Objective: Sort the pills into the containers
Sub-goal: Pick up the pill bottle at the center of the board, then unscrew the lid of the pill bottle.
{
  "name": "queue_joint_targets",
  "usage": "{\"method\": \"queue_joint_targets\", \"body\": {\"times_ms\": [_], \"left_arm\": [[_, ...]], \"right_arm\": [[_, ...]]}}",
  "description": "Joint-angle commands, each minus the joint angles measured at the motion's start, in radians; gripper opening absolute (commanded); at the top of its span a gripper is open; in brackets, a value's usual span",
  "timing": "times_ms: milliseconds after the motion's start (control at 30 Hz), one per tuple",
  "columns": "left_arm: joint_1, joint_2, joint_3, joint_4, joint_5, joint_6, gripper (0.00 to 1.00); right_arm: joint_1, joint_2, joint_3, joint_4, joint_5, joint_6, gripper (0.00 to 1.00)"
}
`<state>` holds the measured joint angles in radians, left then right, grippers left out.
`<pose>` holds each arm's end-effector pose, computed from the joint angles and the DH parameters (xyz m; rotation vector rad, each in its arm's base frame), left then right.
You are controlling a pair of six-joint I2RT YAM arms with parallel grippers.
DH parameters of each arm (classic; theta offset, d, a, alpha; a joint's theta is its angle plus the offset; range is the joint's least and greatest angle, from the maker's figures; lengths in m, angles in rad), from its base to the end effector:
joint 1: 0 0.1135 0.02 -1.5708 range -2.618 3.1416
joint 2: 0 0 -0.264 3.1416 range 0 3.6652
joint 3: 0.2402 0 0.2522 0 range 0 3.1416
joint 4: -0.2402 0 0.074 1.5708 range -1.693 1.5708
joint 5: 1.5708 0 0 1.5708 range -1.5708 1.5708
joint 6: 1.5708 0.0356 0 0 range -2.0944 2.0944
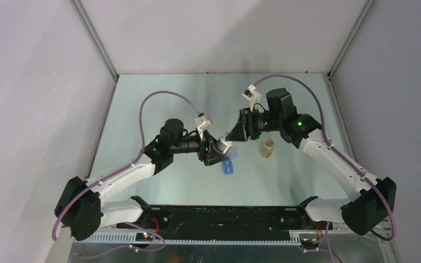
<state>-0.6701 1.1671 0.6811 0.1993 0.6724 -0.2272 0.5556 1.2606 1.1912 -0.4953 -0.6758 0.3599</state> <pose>0.1889 -0.1780 0.2661 0.9099 1.7604 -1.2255 0.2210 0.1634 0.3533 -0.6431 2.1642 1.2377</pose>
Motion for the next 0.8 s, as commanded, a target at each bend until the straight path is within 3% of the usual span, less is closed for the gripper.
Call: {"method": "queue_joint_targets", "body": {"times_ms": [0, 133, 233, 400, 500, 533, 600, 633, 700, 767], "left_arm": [[-0.002, -0.004, 0.043, 0.030, 0.037, 0.006, 0.83], [-0.001, -0.020, 0.038, 0.035, 0.031, 0.004, 0.86], [-0.002, -0.035, 0.033, 0.036, 0.031, 0.002, 0.82], [-0.001, -0.029, 0.035, 0.055, 0.047, -0.035, 0.61], [-0.001, -0.004, 0.044, 0.055, 0.063, -0.047, 0.42], [-0.001, 0.003, 0.049, 0.054, 0.067, -0.050, 0.38], [-0.001, 0.007, 0.054, 0.060, 0.060, -0.053, 0.24], [-0.001, 0.007, 0.054, 0.062, 0.046, -0.054, 0.17], [-0.002, 0.006, 0.056, 0.065, 0.015, -0.059, 0.09], [0.000, 0.006, 0.057, 0.074, -0.026, -0.079, 0.02]], "right_arm": [[0.018, -0.027, 0.003, 0.009, -0.044, -0.043, 0.33], [0.031, -0.021, 0.004, 0.002, -0.022, -0.064, 0.34], [0.031, -0.019, 0.003, 0.000, -0.015, -0.066, 0.34], [0.032, -0.018, 0.003, 0.016, -0.017, -0.060, 0.34], [0.032, -0.013, 0.004, 0.024, -0.017, -0.048, 0.37], [0.032, -0.013, 0.003, 0.026, -0.012, -0.040, 0.39], [0.035, -0.013, 0.003, 0.025, 0.027, -0.022, 0.52], [0.044, -0.016, 0.002, 0.030, 0.085, -0.012, 0.65], [0.061, -0.026, -0.012, 0.065, 0.194, 0.039, 0.75], [0.080, -0.037, -0.038, 0.121, 0.287, 0.144, 0.77]]}}
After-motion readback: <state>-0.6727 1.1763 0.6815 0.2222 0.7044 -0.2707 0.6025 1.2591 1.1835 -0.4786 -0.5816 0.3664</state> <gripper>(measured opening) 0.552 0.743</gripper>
